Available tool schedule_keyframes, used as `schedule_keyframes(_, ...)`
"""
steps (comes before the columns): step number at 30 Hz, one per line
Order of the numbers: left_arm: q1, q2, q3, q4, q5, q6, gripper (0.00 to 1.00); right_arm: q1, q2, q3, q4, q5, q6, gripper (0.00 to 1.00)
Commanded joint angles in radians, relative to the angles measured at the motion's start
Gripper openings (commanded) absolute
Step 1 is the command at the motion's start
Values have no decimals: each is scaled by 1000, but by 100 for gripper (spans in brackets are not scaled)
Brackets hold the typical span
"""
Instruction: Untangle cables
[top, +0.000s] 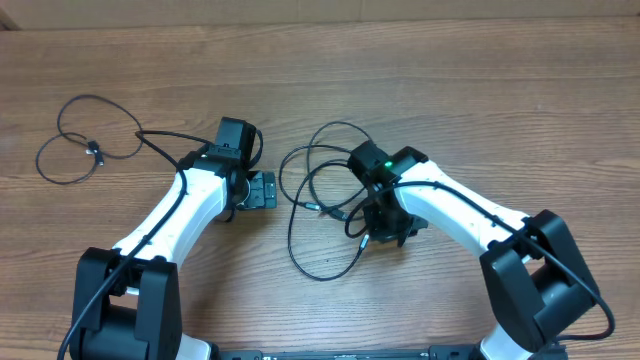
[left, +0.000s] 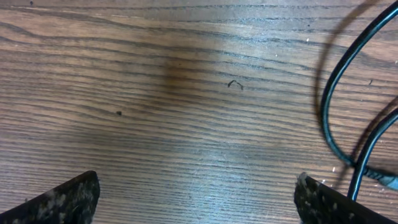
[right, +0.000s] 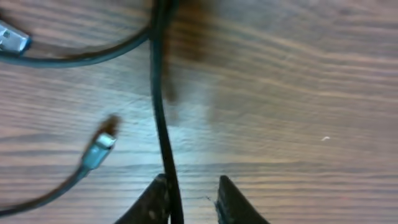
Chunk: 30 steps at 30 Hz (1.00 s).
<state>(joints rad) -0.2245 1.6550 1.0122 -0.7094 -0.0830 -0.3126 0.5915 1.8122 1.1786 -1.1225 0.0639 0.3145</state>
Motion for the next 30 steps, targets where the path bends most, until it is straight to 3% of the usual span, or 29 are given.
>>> schedule_keyframes(1,2,9,-11,2,6,-10,99,-26,14,16,16,59,1,31)
schedule_keyframes(2,2,9,-11,2,6,-10,100,-32,14,16,26,58,3,42)
schedule_keyframes(5,2,9,-11,2,6,-10,99,-43,14,16,82,55,34,50)
schedule_keyframes(7,2,9,-11,2,6,-10,100,-46,14,16,128,54,60,77)
schedule_keyframes(10,2,9,-11,2,6,-10,100,-46,14,16,177,-3,59,93)
schedule_keyframes(13,2,9,-11,1,6,-10,99,-45,14,16,211,-85,59,93)
schedule_keyframes(17,2,9,-11,3,6,-10,100,-44,14,17,250,-100,60,83)
schedule_keyframes(30,2,9,-11,4,6,-10,100,-45,-20,284,101,-105,59,86)
